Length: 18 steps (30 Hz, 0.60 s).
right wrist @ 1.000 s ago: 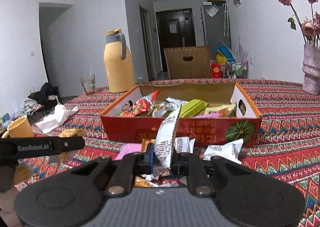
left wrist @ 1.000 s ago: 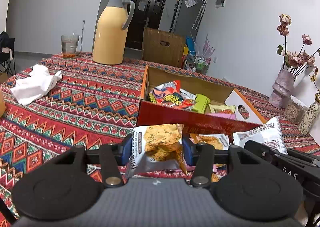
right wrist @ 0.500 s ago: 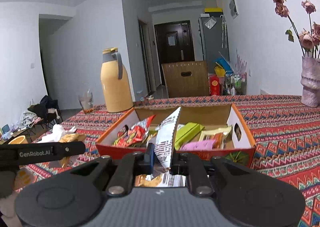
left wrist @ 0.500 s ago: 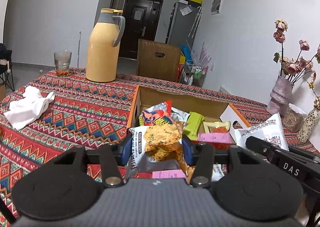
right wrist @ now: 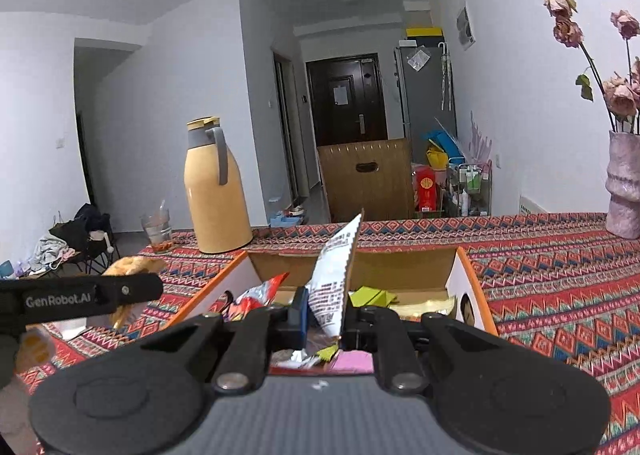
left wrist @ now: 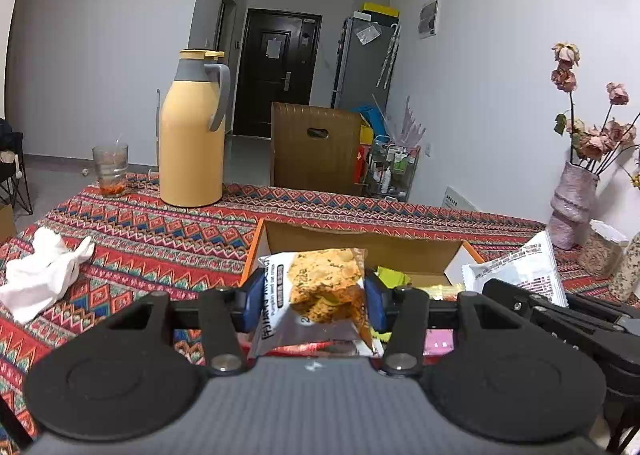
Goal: Organize snacks
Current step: 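Carry both packets over the box and open both tools to drop them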
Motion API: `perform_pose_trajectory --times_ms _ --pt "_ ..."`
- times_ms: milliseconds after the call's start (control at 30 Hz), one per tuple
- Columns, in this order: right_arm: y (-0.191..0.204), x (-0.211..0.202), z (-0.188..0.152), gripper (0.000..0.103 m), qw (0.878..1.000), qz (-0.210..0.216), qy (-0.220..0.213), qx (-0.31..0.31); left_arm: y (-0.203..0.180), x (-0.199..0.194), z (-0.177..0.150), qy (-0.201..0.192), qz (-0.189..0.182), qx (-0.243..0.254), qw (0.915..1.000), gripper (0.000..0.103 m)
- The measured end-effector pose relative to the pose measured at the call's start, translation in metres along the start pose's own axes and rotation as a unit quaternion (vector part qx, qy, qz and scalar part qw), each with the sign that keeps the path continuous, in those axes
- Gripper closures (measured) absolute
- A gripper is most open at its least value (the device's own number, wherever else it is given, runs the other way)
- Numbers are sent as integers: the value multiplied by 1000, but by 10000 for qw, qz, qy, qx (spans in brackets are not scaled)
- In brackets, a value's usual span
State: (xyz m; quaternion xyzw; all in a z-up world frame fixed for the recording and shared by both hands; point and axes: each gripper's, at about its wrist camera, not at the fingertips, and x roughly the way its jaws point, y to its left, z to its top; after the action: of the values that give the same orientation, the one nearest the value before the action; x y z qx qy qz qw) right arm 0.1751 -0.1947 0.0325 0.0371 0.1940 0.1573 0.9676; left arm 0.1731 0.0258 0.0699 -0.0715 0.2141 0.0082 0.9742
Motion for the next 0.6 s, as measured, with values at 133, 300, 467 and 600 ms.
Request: perform_pose_trajectory --times_ms 133,300,467,600 --pt "-4 23 9 90 10000 -15 5 -58 -4 17 10 -47 88 40 9999 52" --pt "-9 52 17 90 9999 -116 -9 -94 -8 47 23 -94 143 31 9998 52" --pt "-12 76 9 90 9994 -325 -74 -127 -5 77 18 3 136 -100 9999 52" --pt "-17 91 0 90 9993 -334 86 -110 3 100 8 229 197 -165 9994 53"
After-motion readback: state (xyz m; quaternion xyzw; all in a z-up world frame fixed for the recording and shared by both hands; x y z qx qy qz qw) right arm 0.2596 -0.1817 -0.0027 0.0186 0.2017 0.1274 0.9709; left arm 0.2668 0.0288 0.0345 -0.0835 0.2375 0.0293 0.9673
